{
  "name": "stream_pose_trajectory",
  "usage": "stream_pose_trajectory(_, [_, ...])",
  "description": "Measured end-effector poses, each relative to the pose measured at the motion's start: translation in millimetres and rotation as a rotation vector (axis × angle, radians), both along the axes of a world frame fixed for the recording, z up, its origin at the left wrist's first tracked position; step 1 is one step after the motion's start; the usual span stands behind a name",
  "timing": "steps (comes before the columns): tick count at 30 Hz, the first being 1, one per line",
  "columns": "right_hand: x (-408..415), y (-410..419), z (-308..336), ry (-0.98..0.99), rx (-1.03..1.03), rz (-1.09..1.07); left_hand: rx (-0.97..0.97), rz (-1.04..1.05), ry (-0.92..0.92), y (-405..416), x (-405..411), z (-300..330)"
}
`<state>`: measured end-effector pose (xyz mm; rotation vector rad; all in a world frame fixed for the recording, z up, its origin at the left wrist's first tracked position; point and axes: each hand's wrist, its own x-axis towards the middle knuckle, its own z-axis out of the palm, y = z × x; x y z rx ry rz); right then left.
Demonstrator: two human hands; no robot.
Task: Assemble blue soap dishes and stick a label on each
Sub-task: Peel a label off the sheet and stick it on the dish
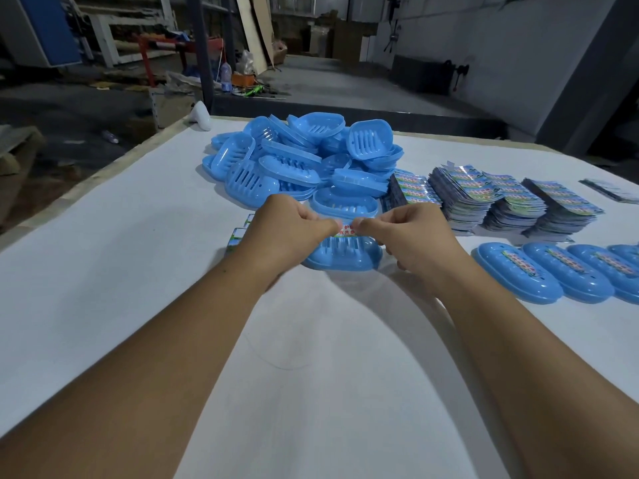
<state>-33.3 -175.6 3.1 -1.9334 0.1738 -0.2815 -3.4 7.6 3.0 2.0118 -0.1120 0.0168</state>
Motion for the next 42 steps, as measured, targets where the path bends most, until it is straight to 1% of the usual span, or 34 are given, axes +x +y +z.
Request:
stream_pose_trajectory(4, [4, 2, -3, -0.004, -0.104, 0.014, 0.162, 0.036, -0.059, 0, 7, -6])
stream_pose_trajectory(7, [8, 2, -6, 0.015, -0.176, 0.003, 0.218, 0.039, -0.065, 0, 9, -7])
stream_pose_trajectory(21, [15, 4, -9, 0.031, -0.229, -0.018, 0.287, 0.048, -0.068, 0, 12, -8])
stream_pose_trajectory(33, [14, 3, -9, 0.040, -0.248, -0.003, 0.294, 0.042, -0.079, -1, 10, -7])
stream_pose_trajectory(42, [12, 5, -7, 0.051, -0.354, -0.018, 0.346, 0.043, -0.097, -2, 6, -4])
